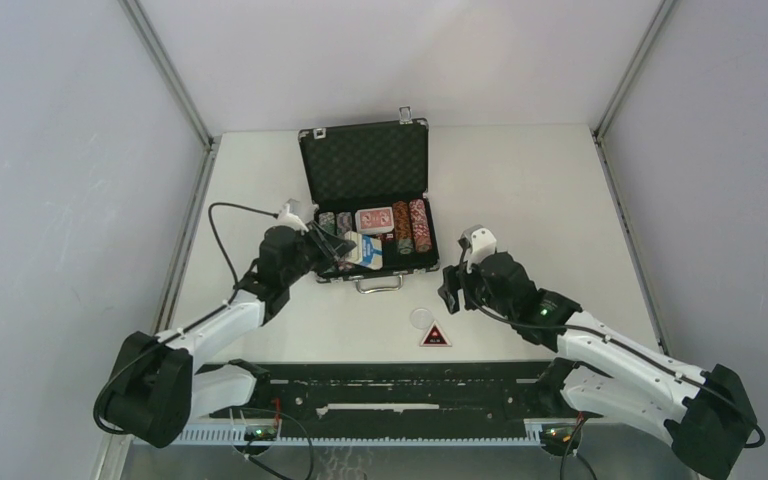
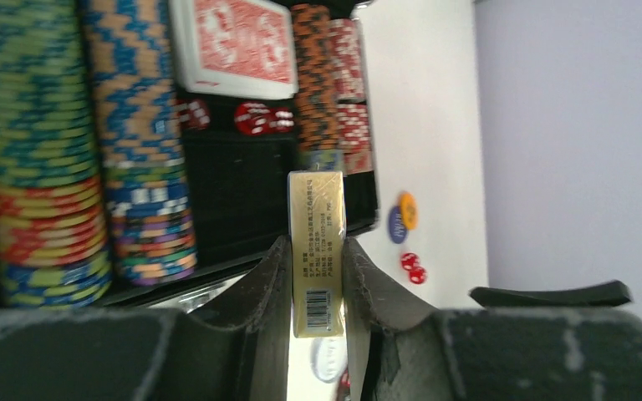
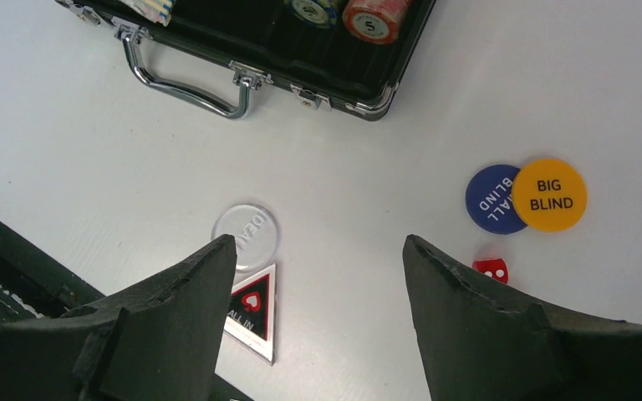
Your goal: Pack up texas hold em set
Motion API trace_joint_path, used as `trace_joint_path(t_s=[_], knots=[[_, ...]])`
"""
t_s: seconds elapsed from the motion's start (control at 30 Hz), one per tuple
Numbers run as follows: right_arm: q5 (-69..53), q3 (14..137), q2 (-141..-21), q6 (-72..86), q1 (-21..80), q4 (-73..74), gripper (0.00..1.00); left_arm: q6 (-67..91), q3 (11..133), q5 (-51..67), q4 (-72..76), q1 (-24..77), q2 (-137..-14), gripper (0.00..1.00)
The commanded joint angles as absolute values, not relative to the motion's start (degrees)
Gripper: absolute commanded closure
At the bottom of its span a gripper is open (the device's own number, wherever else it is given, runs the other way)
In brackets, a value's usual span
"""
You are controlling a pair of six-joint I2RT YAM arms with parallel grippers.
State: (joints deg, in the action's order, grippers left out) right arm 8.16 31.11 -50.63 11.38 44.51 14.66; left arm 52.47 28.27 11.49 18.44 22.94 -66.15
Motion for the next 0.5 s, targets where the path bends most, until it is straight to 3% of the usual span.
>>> trace_joint_path(t_s=[0.0, 0.47], knots=[[7.15, 30.64, -50.37, 11.67, 43.88, 10.76, 0.20, 50.91, 26.91, 6.25, 18.45, 22.48, -64.70, 1.00], [5.58, 29.44, -50.87, 12.07, 42.96, 9.91, 0.20, 52.50, 29.34, 9.45, 25.95, 22.41, -71.99, 1.00]])
